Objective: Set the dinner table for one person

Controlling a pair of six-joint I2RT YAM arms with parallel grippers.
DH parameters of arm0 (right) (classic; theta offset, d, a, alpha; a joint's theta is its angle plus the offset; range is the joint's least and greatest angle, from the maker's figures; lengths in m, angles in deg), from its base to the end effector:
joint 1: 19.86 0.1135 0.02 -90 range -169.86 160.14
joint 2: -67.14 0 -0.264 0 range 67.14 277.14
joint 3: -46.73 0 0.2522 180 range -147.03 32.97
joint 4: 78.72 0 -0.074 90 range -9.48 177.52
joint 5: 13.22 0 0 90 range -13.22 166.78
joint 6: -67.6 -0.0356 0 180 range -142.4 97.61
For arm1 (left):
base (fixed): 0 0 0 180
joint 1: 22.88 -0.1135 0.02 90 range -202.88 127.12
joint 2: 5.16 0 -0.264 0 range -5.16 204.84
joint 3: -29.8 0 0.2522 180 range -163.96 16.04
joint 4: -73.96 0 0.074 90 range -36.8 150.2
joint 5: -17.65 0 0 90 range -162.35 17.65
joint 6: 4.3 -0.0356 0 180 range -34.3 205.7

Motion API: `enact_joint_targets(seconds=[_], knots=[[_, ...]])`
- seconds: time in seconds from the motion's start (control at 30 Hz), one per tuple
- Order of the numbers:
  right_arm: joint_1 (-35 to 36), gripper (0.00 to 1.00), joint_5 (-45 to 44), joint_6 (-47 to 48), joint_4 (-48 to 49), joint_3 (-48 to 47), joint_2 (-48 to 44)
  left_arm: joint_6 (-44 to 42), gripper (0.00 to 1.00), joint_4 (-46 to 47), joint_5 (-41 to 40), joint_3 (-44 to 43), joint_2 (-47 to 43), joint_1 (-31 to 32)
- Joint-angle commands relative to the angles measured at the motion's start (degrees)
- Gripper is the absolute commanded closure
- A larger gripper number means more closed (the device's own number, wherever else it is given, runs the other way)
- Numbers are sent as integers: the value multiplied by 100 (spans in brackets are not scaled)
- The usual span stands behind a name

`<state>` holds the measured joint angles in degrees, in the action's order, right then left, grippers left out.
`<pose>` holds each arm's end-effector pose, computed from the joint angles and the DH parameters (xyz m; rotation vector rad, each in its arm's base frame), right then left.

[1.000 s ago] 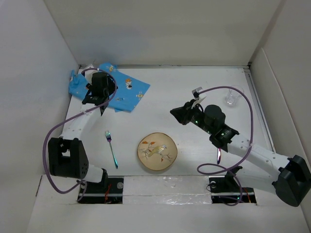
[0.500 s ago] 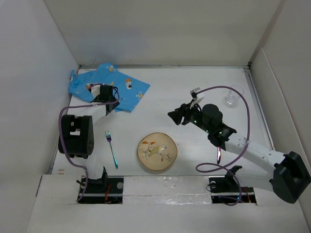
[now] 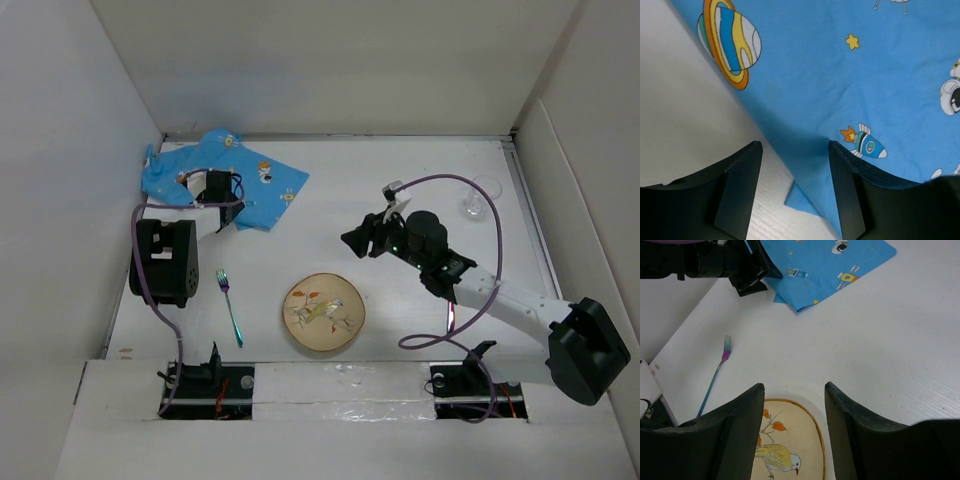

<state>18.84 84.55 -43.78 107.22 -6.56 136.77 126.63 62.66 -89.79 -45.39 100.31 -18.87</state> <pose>0.2136 0.1773 0.2703 -0.3784 1.7959 0.8720 0.3888 -0.0166 0.1691 -0.8604 2.0869 -0.0678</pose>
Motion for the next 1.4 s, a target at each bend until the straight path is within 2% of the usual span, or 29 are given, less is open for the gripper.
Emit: enact_joint_targets(seconds=[0.0, 0.07, 0.2, 0.23, 0.27, 0.33, 0.37, 0.43, 0.7, 0.8, 0.97, 1.1, 1.2, 1.33, 1.37], knots=[[24, 43, 31, 91, 139, -292, 139, 187, 47, 263, 284, -132, 175, -23], [85, 43, 6, 108, 139, -327, 218, 161, 47, 395, 328, -106, 193, 29], [85, 43, -48, 135, 130, -380, 376, -163, 47, 71, 48, -562, 395, 249], [85, 43, -56, 143, 130, -380, 411, -329, 62, 88, 73, -615, 395, 302], [138, 43, -109, 144, 165, -389, 481, -374, 70, 132, 343, -659, 395, 302], [138, 43, -127, 144, 209, -406, 578, -471, 82, 211, 512, -634, 290, 302], [138, 43, -144, 144, 140, -433, 657, -559, 91, 307, 687, -590, 238, 363], [138, 43, -205, 187, 43, -521, 701, -673, 100, 466, 837, -510, 114, 451], [138, 43, -1135, 205, -125, -600, 904, -1972, 100, -228, 856, -1344, 631, 1839], [7, 43, -1549, 74, -405, -688, 983, -2290, 100, -430, 715, -1223, 650, 2349], [-370, 42, -2358, -172, -721, -635, 1053, -2239, 100, -493, 601, -661, 300, 2587], [-749, 42, -2315, -331, -863, -688, 1228, -2098, 100, -430, 469, 6, -393, 2639], [-916, 41, -2096, -463, -924, -758, 1491, -1773, 100, -658, -58, 183, -851, 2640], [-917, 41, -2122, -384, -1424, -1441, 2089, -1658, 100, -738, -577, 351, -1248, 3254], [-917, 40, -2104, -384, -1652, -1583, 2221, -1658, 100, -712, -186, 368, -1240, 3360]])
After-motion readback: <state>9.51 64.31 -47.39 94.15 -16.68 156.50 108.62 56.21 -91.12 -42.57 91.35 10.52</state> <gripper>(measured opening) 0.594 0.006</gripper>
